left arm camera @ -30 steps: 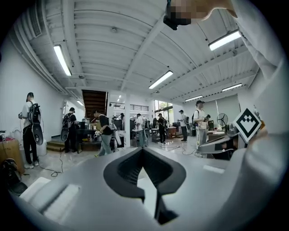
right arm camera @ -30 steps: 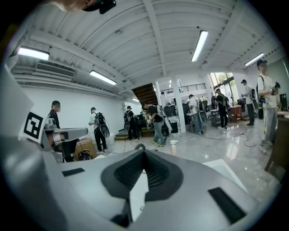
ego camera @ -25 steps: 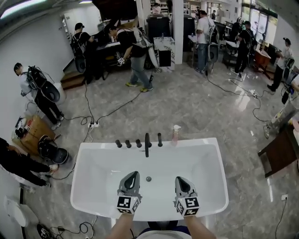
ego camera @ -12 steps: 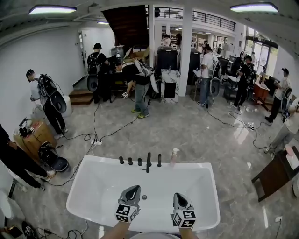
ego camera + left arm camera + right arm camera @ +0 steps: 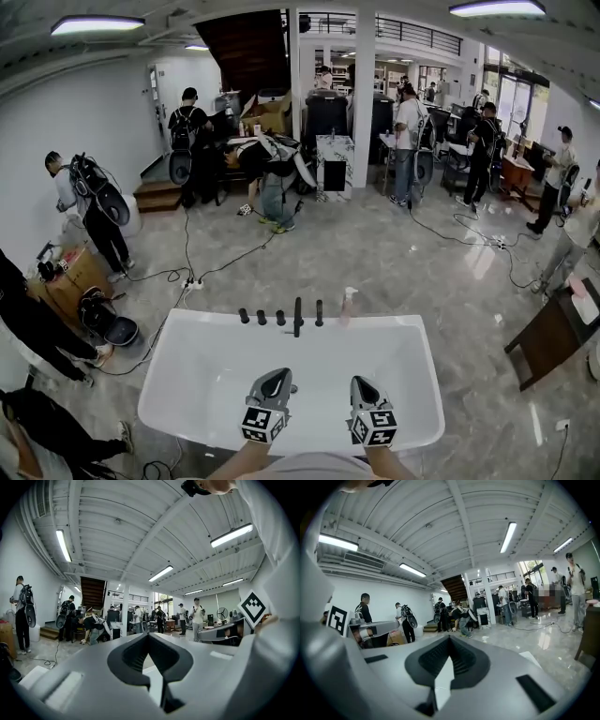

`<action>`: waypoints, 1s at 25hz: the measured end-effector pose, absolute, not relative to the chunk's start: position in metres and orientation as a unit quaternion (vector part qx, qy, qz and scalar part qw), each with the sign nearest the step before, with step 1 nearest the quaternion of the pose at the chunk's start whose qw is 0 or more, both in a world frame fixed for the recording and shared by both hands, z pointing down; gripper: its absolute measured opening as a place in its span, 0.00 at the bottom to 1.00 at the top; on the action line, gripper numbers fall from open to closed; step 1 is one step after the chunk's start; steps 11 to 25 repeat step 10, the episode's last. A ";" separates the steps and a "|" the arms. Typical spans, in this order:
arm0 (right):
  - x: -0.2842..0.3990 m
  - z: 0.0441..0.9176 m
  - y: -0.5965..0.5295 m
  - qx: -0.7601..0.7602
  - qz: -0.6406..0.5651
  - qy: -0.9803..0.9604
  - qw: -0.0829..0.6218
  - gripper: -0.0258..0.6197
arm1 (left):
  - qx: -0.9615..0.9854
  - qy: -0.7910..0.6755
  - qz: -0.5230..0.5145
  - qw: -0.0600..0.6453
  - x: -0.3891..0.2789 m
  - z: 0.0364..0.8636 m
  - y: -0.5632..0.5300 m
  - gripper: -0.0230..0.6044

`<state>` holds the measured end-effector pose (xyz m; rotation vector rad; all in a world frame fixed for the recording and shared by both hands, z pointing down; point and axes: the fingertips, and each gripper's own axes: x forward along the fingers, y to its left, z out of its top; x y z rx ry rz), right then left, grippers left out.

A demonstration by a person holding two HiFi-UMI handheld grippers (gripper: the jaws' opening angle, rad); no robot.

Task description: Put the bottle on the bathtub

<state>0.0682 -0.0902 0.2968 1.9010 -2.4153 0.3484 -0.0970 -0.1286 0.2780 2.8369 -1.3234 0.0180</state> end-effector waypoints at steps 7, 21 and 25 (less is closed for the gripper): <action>0.111 0.319 -0.100 0.597 0.096 -0.796 0.035 0.05 | 0.901 -0.434 0.020 0.004 -0.044 0.300 -0.137 0.05; 0.113 0.327 -0.087 0.597 0.076 -0.797 0.048 0.05 | 0.903 -0.430 0.010 0.005 -0.038 0.313 -0.127 0.05; 0.113 0.327 -0.087 0.597 0.076 -0.797 0.048 0.05 | 0.903 -0.430 0.010 0.005 -0.038 0.313 -0.127 0.05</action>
